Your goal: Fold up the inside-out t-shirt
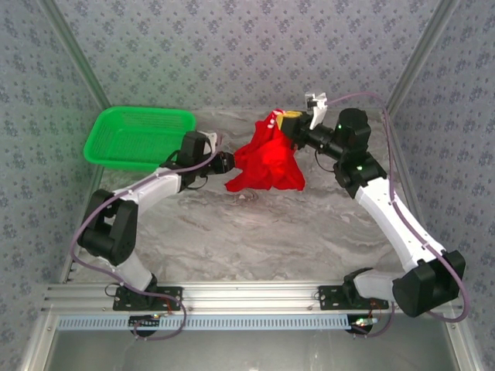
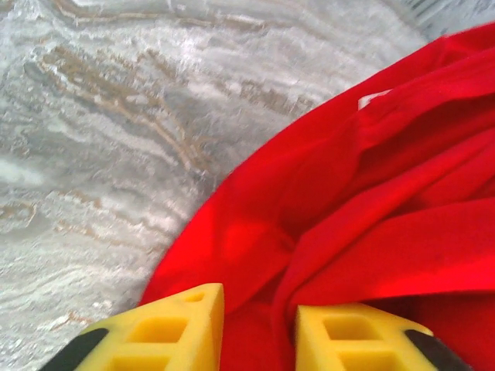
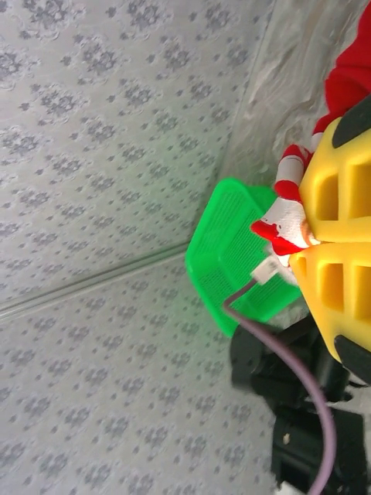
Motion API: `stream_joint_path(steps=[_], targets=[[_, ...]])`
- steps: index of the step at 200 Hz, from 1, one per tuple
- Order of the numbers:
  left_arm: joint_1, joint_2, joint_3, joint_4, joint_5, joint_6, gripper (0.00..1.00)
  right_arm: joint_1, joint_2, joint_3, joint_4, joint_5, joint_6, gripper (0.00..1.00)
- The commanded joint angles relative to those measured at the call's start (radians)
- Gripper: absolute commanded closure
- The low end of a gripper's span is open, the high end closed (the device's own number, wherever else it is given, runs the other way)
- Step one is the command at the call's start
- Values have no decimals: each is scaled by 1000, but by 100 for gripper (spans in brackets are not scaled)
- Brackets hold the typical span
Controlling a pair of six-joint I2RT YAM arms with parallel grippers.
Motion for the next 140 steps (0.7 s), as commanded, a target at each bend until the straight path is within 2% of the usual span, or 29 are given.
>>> stream_joint_path(steps=[1,27,44,60,101,140], targets=[[-7,-20,-25,-60,-55,66,66,-25,10,48,148,-101,101,100],[0,-150,-123,70,6,111,49,-49,22,61,86,-191,60,100],[10,-254,-181,185,34,88,40,-71,31,66,-3,-258,-12,100],[13,-292,-172,244,104,70,31,-89,40,63,-60,-325,-70,100],[13,-214,-16,238,361,138,28,-124,62,65,-98,-456,-112,100],[11,-89,133,162,531,255,27,-133,73,79,-128,-482,-143,100]])
